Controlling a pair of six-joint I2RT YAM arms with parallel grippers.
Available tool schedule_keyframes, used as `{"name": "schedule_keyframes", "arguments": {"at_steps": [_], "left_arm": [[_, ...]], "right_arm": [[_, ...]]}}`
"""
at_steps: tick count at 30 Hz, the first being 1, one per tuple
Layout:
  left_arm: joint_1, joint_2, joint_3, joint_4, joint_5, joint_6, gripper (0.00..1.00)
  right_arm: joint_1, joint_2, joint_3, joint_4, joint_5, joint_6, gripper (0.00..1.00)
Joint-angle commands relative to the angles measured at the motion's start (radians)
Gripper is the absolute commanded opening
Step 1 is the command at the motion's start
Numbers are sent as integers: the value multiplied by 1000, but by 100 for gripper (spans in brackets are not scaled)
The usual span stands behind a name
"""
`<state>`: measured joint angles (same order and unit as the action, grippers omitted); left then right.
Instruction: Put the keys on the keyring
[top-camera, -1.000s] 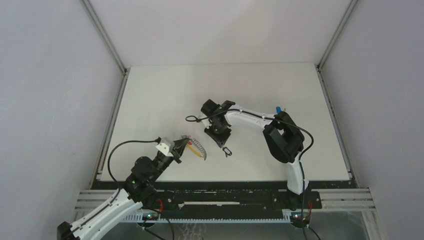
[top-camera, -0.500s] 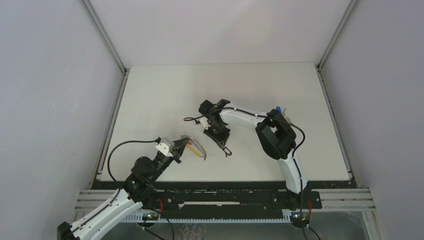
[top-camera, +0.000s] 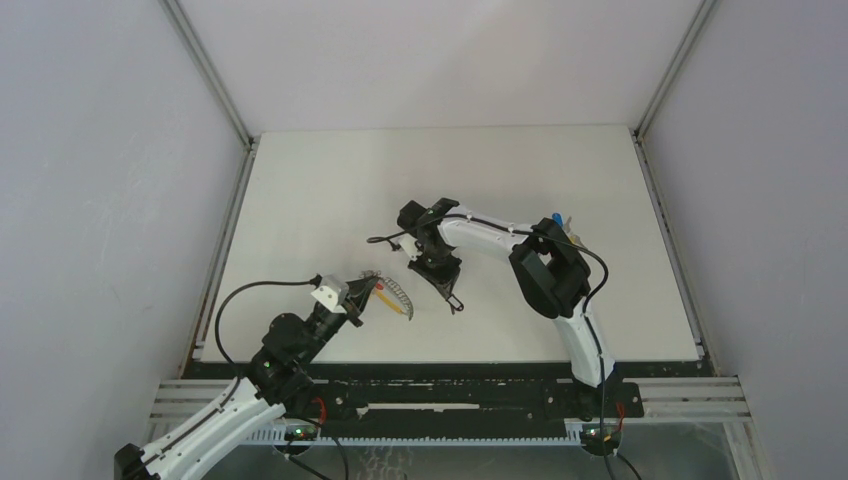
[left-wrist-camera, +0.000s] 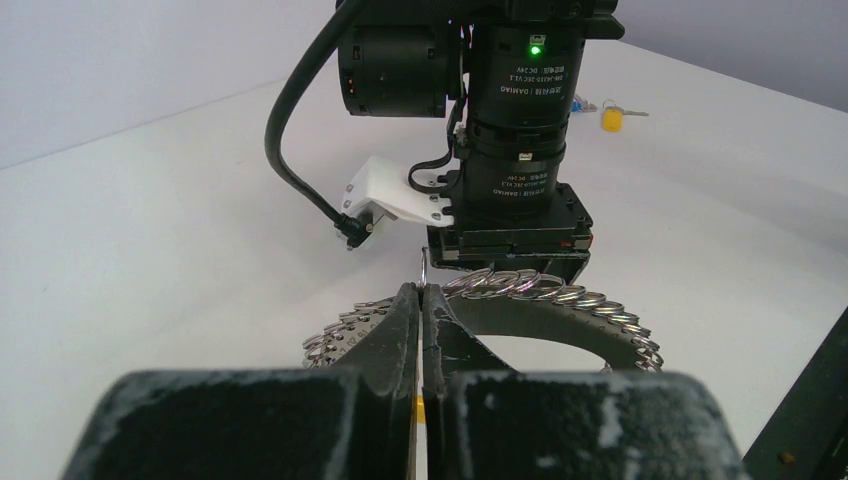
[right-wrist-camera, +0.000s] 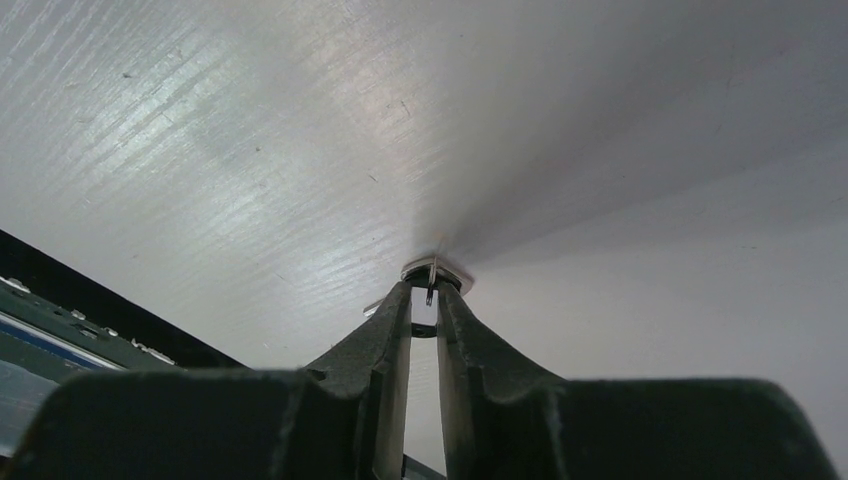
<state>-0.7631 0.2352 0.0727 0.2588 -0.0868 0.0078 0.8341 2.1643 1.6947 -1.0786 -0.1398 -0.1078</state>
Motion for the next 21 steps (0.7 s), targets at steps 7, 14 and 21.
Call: {"name": "schedule_keyframes", "arguments": {"at_steps": [7, 14, 21], "left_arm": [[0, -13, 6, 56, 1, -14, 0], [-1, -14, 6, 56, 4, -14, 0], [-1, -22, 6, 52, 9, -12, 0]], "right_arm": [[14, 29, 54, -23, -5, -19, 14], [14, 43, 63, -35, 9, -22, 10], [14, 10, 45, -44, 22, -30, 0]]}}
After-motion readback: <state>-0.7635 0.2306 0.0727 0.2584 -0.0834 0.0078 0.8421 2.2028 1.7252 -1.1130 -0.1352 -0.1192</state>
